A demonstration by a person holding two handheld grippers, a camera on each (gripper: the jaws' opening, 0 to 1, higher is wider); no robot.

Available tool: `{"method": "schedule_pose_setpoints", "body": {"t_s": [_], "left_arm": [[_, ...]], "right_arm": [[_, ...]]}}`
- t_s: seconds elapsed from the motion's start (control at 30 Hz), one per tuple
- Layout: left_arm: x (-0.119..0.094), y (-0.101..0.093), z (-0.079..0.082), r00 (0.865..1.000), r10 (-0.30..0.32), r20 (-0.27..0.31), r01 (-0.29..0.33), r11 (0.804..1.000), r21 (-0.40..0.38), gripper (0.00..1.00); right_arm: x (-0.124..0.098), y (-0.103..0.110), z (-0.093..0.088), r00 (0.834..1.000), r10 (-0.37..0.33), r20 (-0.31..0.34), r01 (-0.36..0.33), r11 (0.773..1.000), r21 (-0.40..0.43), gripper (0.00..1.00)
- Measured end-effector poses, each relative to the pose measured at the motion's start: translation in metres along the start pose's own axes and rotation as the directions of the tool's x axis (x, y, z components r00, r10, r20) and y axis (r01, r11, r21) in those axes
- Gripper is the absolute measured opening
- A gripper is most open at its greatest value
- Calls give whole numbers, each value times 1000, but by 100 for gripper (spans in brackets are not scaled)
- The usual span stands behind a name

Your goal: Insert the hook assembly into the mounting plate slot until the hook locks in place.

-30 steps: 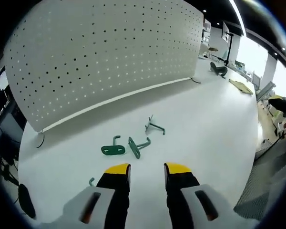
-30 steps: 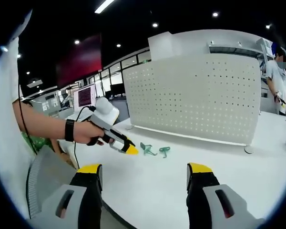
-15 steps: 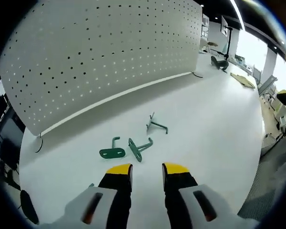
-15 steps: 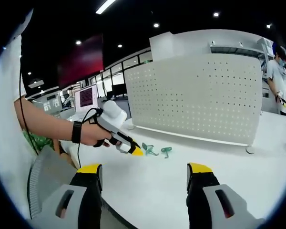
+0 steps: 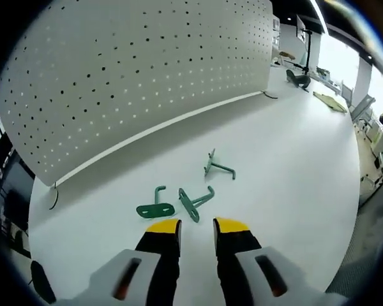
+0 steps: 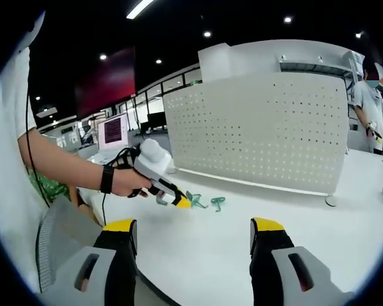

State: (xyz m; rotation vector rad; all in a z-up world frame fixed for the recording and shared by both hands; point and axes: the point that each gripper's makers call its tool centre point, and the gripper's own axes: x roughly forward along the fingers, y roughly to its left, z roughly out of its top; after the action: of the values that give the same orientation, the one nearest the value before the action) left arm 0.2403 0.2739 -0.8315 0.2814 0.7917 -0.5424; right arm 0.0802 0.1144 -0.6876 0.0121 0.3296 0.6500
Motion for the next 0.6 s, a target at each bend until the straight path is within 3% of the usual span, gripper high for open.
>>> {"method": "schedule_pose_setpoints", "body": {"t_s": [0.6], "left_arm": [[15, -2, 5, 1000, 1, 4, -1, 1000, -22, 18]], "right_arm": [[-2, -1, -4, 1000, -8, -17, 8, 1000, 10, 73]]}}
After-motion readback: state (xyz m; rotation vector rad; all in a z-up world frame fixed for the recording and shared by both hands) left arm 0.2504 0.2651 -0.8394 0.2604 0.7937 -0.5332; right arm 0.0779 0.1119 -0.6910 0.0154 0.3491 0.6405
